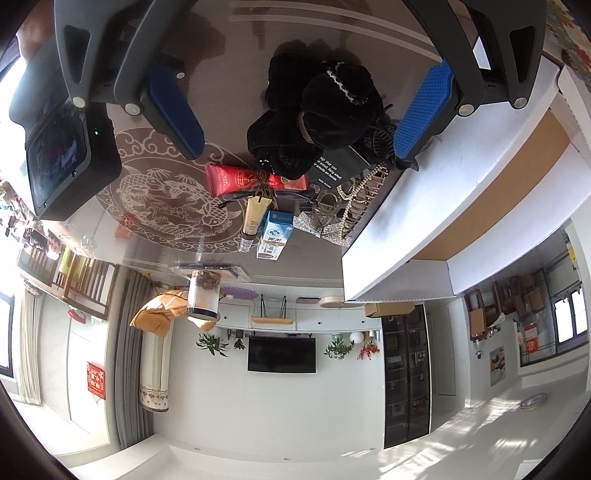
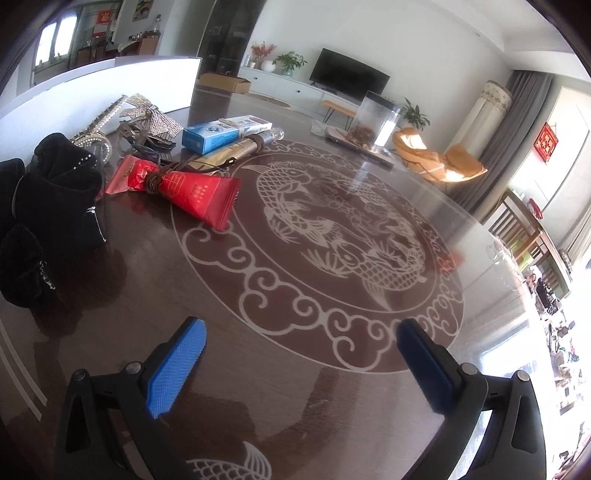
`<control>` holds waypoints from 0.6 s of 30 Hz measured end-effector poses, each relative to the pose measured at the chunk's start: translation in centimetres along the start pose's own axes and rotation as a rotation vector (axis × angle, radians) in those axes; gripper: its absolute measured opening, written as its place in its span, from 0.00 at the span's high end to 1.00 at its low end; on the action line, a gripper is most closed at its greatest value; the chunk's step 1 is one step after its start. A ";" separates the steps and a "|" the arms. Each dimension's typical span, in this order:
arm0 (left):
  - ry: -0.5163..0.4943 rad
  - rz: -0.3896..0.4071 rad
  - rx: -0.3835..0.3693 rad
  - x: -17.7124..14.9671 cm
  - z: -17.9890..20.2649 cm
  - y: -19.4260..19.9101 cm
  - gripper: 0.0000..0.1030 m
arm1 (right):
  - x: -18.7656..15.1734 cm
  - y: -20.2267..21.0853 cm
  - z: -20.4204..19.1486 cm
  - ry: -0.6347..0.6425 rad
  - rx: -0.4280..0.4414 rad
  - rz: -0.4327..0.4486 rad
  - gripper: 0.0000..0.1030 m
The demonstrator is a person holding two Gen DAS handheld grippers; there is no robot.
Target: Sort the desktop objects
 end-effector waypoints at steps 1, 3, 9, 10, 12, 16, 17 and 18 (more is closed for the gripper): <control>0.006 0.001 -0.007 0.0 -0.1 0.2 0.00 | 0.0 0.0 0.0 0.000 0.000 0.000 0.00; 0.008 0.010 -0.016 0.1 0.1 0.6 0.00 | 0.0 0.0 0.0 0.001 -0.010 -0.001 0.00; -0.067 0.028 -0.021 -0.2 2.5 1.6 0.00 | 0.0 0.0 0.0 0.003 -0.014 0.000 0.00; -0.083 0.023 -0.011 -0.3 2.8 1.6 0.00 | 0.0 0.0 0.0 -0.001 -0.010 -0.001 0.00; -0.091 0.002 0.021 -0.4 2.8 1.2 0.00 | 0.0 0.0 0.2 -0.007 -0.011 -0.003 0.00; 0.007 -0.093 0.089 -0.6 0.2 -0.9 0.00 | 0.1 0.0 0.2 -0.008 -0.008 -0.003 0.00; 0.047 -0.130 0.100 -0.9 -0.8 -1.6 0.00 | 0.1 0.0 0.2 -0.008 -0.004 -0.003 0.00; 0.082 -0.170 0.108 -1.2 -1.5 -2.4 0.00 | 0.1 0.0 0.2 -0.007 -0.001 -0.003 0.00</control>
Point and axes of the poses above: each gripper's, at about its wrist camera, not at the fingertips, and y roughly against the way its jaws point, z to its right, x to its top, the point moved 4 cm from there along -y, roughly the way its jaws point, and after that the axes turned 9 degrees about x, right-handed, at the moved point
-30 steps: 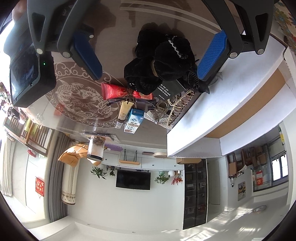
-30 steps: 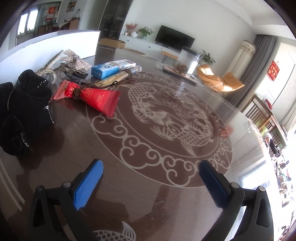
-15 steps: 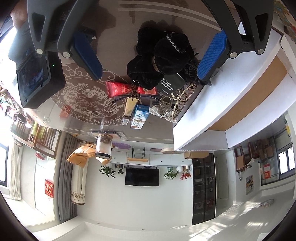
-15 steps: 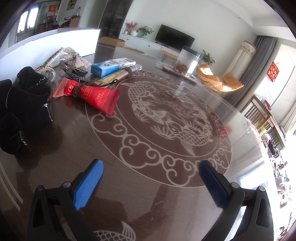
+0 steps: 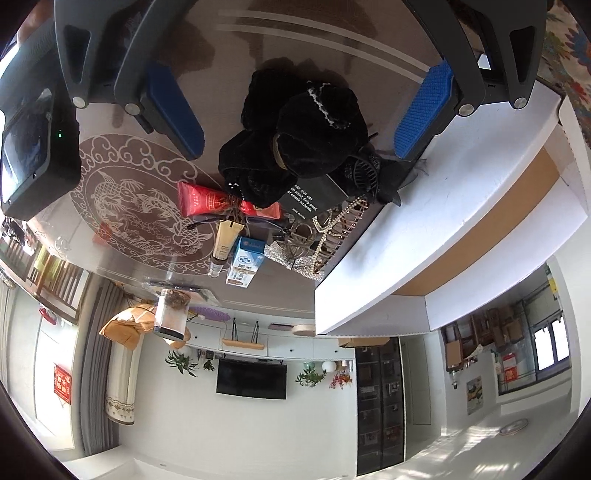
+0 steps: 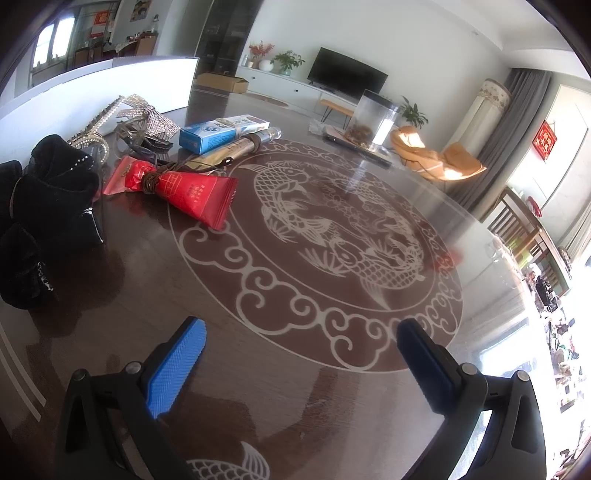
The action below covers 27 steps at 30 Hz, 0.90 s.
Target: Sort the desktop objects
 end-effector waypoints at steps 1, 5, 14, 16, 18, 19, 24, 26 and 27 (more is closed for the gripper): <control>0.025 -0.046 0.007 -0.1 -0.5 -1.0 0.00 | 0.0 0.0 0.0 0.001 0.002 0.001 0.00; 0.071 -0.220 0.014 -1.5 -1.2 -4.9 0.00 | 0.0 0.1 0.0 -0.001 0.008 0.009 0.00; 0.033 -0.285 -0.037 -2.0 0.5 -7.0 0.00 | 0.1 0.5 0.6 -0.036 0.037 0.035 0.00; -0.026 -0.286 -0.042 -2.2 1.8 -7.0 0.00 | 0.1 1.0 0.9 -0.057 0.048 0.061 0.00; -0.069 -0.269 -0.031 -2.2 2.5 -6.6 0.00 | 0.0 1.4 1.6 -0.096 0.066 0.085 0.00; -0.079 -0.256 -0.030 -2.2 2.7 -6.3 0.00 | 0.0 1.5 2.1 -0.122 0.079 0.087 0.00; -0.085 -0.232 -0.030 -2.2 3.0 -5.7 0.00 | -0.2 0.9 3.1 -0.187 0.109 0.063 0.00; -0.086 -0.224 -0.029 -2.1 3.1 -5.5 0.00 | -0.2 0.9 2.9 -0.180 0.106 0.064 0.00; -0.086 -0.221 -0.030 -2.1 3.1 -5.4 0.00 | -0.2 0.9 2.8 -0.172 0.103 0.065 0.00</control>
Point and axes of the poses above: each gripper's, at about its wrist camera, not at the fingertips, and y roughly against the way its jaws point, z to its right, x to its top, the point moved 4 cm from there along -y, roughly the way its jaws point, and after that the axes turned 9 degrees about x, right-handed, at the moved point
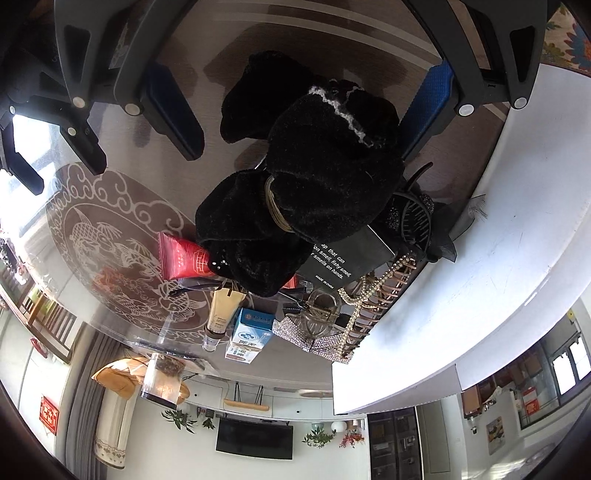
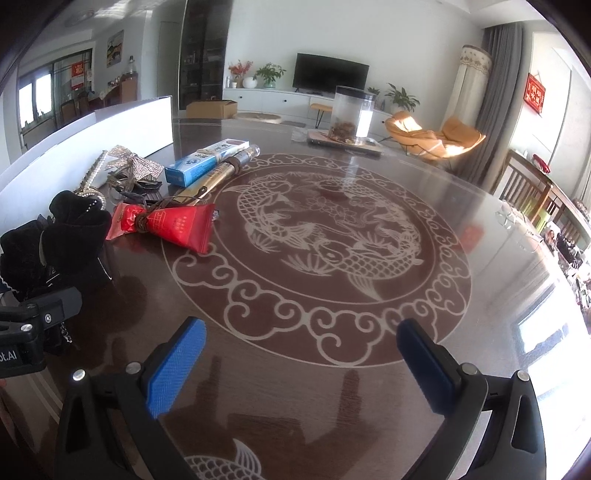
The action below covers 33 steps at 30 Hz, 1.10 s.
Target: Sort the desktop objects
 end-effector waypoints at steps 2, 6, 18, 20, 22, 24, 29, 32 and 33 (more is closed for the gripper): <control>-0.002 0.007 0.000 0.1 0.1 0.1 0.00 | 0.0 0.0 -0.4 0.017 -0.002 -0.001 0.00; -0.007 0.011 0.001 0.2 0.5 0.0 0.00 | 0.0 -0.1 -0.5 0.022 0.009 0.001 0.00; -0.232 0.099 0.017 0.0 6.6 0.0 0.00 | -1.7 2.8 2.1 -0.029 0.056 0.053 0.00; -0.340 0.137 -0.020 -0.5 9.1 0.7 0.00 | -2.6 3.6 3.5 -0.040 0.046 0.043 0.00; -0.433 0.180 -0.034 -1.5 10.8 2.0 0.00 | -3.3 4.3 5.1 -0.065 0.028 0.044 0.00; -0.454 0.225 -0.022 -1.9 11.1 3.5 0.00 | -3.9 4.9 6.4 -0.103 0.026 0.052 0.00; -0.150 0.247 -0.027 0.6 4.8 4.7 0.00 | -3.7 4.9 7.0 -0.170 0.106 0.050 0.00; 0.150 0.166 -0.046 1.7 -1.3 2.8 0.00 | -2.6 3.8 5.1 -0.144 0.198 0.018 0.00; 0.245 0.148 -0.076 1.6 -3.1 2.3 0.00 | -1.9 3.2 4.1 -0.123 0.242 0.005 0.00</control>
Point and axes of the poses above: each gripper's, at about its wrist camera, not at the fingertips, and y roughly against the way its jaws point, z to its right, x to its top, the point moved 4 cm from there along -y, roughly the way its jaws point, and after that the axes turned 9 degrees about x, right-handed, at the moved point
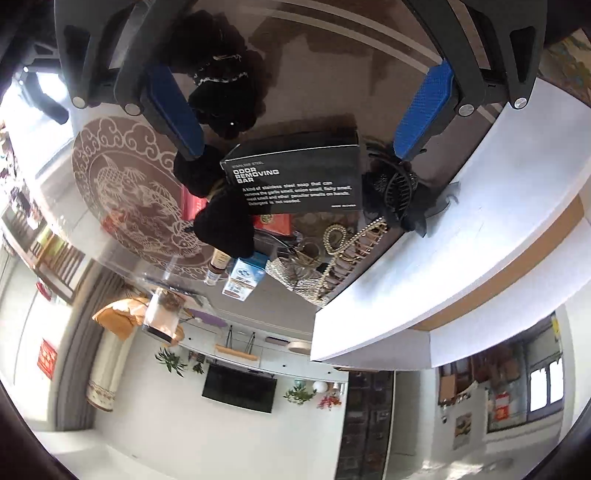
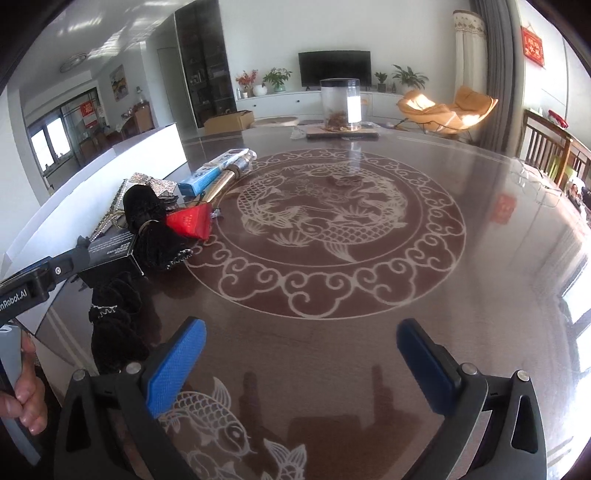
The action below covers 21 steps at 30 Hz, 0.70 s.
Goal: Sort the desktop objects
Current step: 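Close the right tool on the black velvet pouch with white trim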
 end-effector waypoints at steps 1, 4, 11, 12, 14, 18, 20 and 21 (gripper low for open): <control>0.081 -0.009 -0.007 0.2 -1.6 -0.2 0.00 | 0.7 -0.9 -1.1 0.030 0.050 -0.022 0.00; 0.201 -0.010 -0.002 0.2 -3.9 -0.1 0.00 | 2.8 -4.0 -5.1 0.176 0.171 -0.100 0.00; 0.181 -0.002 0.031 0.0 -3.6 -0.1 0.00 | 2.2 -5.5 -12.3 0.355 0.395 -0.269 0.01; 0.183 -0.008 0.032 0.0 -3.6 -0.2 0.00 | 1.3 -5.8 -12.9 0.383 0.389 -0.283 0.02; 0.185 -0.025 0.032 -0.1 -3.9 -0.5 0.00 | -0.2 -6.6 -13.9 0.444 0.361 -0.291 0.15; 0.138 -0.042 0.030 -0.1 -3.5 -0.6 0.00 | -1.9 -7.5 -14.8 0.472 0.368 -0.278 0.47; 0.064 -0.053 0.002 0.2 -2.8 -0.6 0.00 | -2.1 -7.4 -14.5 0.480 0.355 -0.276 0.65; 0.005 -0.067 -0.032 0.5 -2.0 -0.8 0.00 | -2.1 -7.2 -14.1 0.468 0.362 -0.279 0.65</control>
Point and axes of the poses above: each gripper's, at about its wrist camera, not at the fingertips, and y roughly against the way its jaws point, z to its right, x to its top, the point moved 4 cm from there along -y, roughly the way its jaws point, and after that the axes turned 9 degrees about x, right-handed, at the moved point
